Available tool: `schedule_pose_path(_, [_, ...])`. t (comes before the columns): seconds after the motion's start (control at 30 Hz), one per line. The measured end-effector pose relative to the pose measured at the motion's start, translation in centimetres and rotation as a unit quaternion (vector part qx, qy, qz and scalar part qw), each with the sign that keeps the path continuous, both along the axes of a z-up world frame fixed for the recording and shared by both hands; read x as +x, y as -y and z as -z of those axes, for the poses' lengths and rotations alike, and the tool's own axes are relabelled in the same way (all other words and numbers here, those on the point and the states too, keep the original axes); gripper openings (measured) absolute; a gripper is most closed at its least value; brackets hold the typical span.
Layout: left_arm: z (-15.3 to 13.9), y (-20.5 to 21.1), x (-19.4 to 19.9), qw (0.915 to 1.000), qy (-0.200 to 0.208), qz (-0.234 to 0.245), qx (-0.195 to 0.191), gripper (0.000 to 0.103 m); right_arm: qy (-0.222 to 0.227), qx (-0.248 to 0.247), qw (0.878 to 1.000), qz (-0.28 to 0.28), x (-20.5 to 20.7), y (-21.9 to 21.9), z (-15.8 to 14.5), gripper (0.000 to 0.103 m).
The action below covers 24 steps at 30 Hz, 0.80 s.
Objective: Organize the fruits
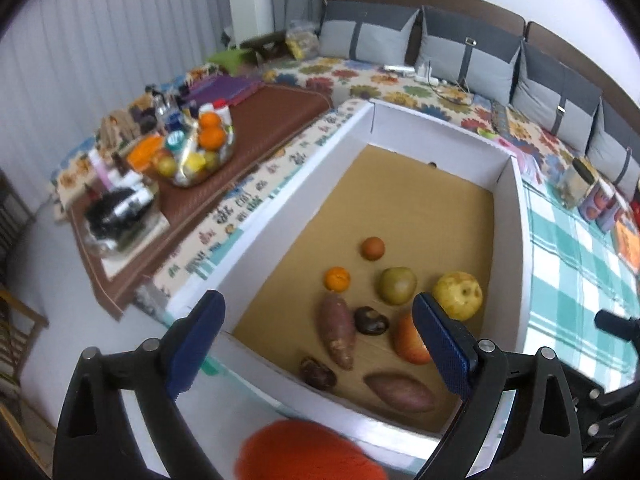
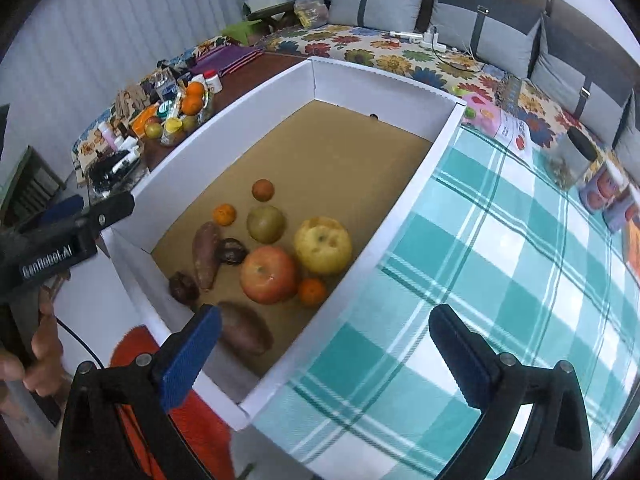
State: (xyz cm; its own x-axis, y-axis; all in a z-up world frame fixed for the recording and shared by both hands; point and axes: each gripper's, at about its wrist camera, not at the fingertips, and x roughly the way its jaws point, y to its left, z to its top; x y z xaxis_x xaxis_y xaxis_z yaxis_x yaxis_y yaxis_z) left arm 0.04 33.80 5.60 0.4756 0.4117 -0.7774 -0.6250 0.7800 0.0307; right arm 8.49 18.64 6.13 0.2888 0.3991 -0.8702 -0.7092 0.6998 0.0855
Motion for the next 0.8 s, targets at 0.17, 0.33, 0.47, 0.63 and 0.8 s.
schedule_pose_path(0.17, [-0.8,0.5,-0.8,0.9993,-0.005,0.002,0.036,0.096,0.007,0.010,1.000,0.006,-0.7,-0.8,-1.2,0.103])
schedule_pose_path(0.33, [-1.6,0.8,-1.6,0.9971,-0.017,-0.017,0.072,0.096,0.025,0.000,1.000,0.003,-1.7,-1.9,-1.9,0.103])
schedule_pose_path(0.47, [-1.1,0.4,-2.0,0.9980,-0.043,-0.025,0.040,0.096,0.026,-0.004,1.000,0.010,-2.0,-2.1,-2.2,0.103])
schedule_pose_path(0.63, [-1.0,0.2,-2.5,0.9996,-0.024,-0.003,-0.015,0.096,0.016,-0.010,1.000,0.008,-2.2,-2.4,-2.3,0.103])
schedule_pose_path(0.8, [-0.8,0.6,-2.2,0.9995,-0.030,-0.001,-0.008,0.097,0.017,-0.014,1.000,0.008,-2.4,-2.6,-2.2,0.103])
